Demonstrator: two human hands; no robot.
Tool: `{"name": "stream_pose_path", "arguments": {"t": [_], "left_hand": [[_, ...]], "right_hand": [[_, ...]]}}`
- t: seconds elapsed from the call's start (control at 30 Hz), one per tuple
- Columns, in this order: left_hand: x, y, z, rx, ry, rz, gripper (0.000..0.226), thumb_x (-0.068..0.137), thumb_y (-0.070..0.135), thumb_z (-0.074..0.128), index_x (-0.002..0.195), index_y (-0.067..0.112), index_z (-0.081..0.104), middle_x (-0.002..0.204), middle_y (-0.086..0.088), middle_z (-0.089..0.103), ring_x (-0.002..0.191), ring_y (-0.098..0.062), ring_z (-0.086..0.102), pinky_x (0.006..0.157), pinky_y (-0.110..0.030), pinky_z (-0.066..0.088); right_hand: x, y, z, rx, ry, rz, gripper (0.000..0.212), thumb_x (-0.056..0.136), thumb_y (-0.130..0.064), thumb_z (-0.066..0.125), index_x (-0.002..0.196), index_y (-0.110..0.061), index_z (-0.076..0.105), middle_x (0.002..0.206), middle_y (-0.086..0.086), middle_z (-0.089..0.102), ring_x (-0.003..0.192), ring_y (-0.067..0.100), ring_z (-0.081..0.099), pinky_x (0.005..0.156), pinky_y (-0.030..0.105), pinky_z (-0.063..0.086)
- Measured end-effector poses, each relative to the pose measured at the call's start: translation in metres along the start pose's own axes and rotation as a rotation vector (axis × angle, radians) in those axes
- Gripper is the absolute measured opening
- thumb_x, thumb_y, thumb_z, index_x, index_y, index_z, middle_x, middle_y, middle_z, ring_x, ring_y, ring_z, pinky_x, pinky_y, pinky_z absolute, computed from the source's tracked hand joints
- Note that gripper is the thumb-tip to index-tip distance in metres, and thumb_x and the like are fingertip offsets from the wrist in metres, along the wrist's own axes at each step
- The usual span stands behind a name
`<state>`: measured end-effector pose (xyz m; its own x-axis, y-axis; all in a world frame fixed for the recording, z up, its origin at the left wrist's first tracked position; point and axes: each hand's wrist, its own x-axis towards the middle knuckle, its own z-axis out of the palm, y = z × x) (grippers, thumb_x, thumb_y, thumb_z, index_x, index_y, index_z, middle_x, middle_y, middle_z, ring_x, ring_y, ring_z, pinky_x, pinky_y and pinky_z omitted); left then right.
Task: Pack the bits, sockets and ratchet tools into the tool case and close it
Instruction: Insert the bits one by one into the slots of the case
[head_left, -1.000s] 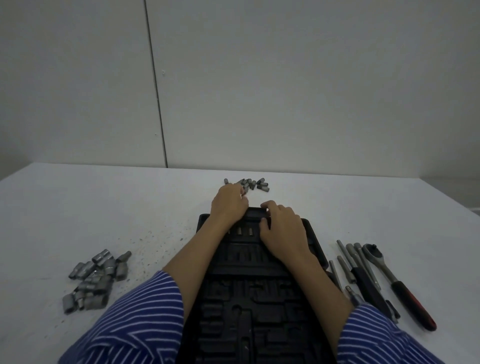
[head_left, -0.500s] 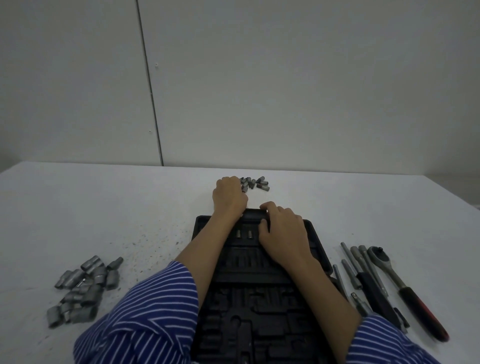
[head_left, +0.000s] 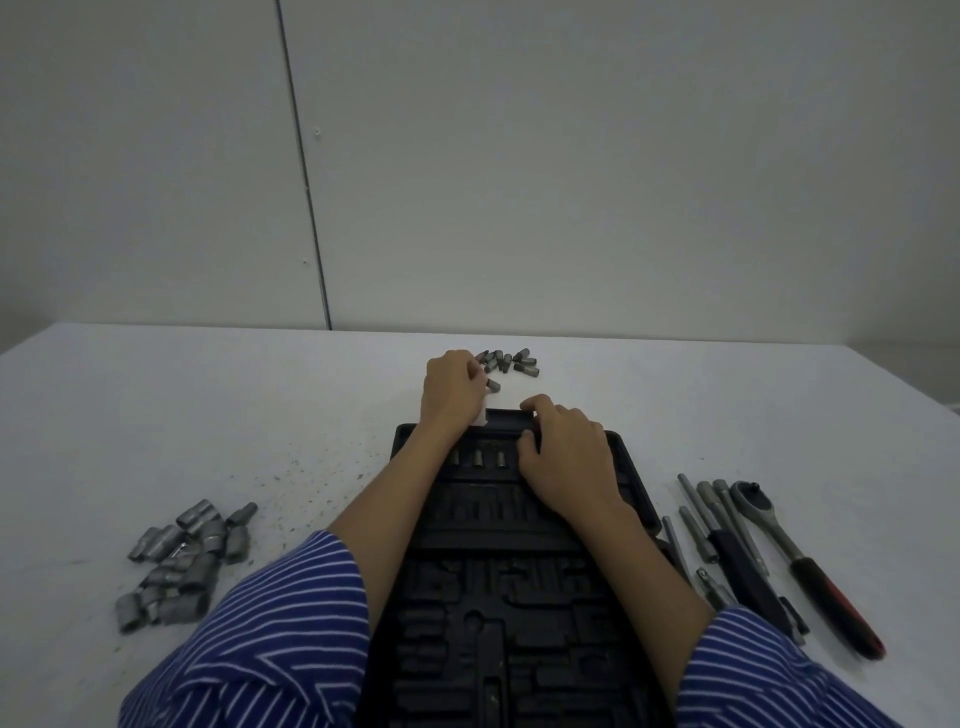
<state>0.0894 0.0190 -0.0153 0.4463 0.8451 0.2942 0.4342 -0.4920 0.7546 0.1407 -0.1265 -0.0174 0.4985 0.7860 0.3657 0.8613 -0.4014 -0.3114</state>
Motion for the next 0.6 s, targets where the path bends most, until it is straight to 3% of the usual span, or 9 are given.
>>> {"name": "stream_pose_path", "arguments": {"t": [0.17, 0.33, 0.43, 0.6], "left_hand": [[-0.009, 0.007, -0.009, -0.172, 0.02, 0.005, 0.009, 0.087, 0.008, 0.059, 0.084, 0.002, 0.066, 0.085, -0.008, 0.065, 0.079, -0.017, 0.057, 0.071, -0.019, 0.039], [-0.022, 0.015, -0.018, -0.282, 0.043, 0.046, 0.009, 0.086, 0.005, 0.058, 0.086, 0.004, 0.067, 0.08, -0.006, 0.068, 0.073, -0.014, 0.06, 0.062, -0.004, 0.041], [-0.031, 0.02, -0.021, -0.338, 0.028, 0.068, 0.01, 0.086, 0.005, 0.058, 0.088, 0.005, 0.068, 0.082, -0.005, 0.069, 0.074, -0.014, 0.062, 0.064, -0.003, 0.042], [-0.045, 0.027, -0.021, -0.362, -0.009, 0.091, 0.01, 0.087, 0.007, 0.058, 0.091, 0.007, 0.068, 0.082, -0.004, 0.069, 0.079, -0.016, 0.063, 0.08, -0.018, 0.045]], "right_hand": [[0.0, 0.001, -0.002, 0.06, 0.002, 0.013, 0.035, 0.091, -0.02, 0.045, 0.125, -0.018, 0.052, 0.109, 0.003, 0.064, 0.104, 0.022, 0.053, 0.092, 0.034, 0.035], [0.001, 0.002, -0.002, 0.194, 0.062, 0.024, 0.033, 0.095, -0.023, 0.047, 0.123, -0.013, 0.058, 0.118, 0.005, 0.063, 0.11, 0.022, 0.054, 0.097, 0.037, 0.04], [0.001, 0.002, -0.003, 0.315, 0.118, 0.03, 0.031, 0.094, -0.023, 0.051, 0.121, -0.01, 0.059, 0.119, 0.006, 0.063, 0.11, 0.02, 0.055, 0.094, 0.029, 0.04], [0.0, 0.0, -0.008, 0.485, 0.156, 0.026, 0.026, 0.09, -0.02, 0.06, 0.114, -0.009, 0.059, 0.109, 0.001, 0.064, 0.095, 0.014, 0.06, 0.078, 0.02, 0.042]]}}
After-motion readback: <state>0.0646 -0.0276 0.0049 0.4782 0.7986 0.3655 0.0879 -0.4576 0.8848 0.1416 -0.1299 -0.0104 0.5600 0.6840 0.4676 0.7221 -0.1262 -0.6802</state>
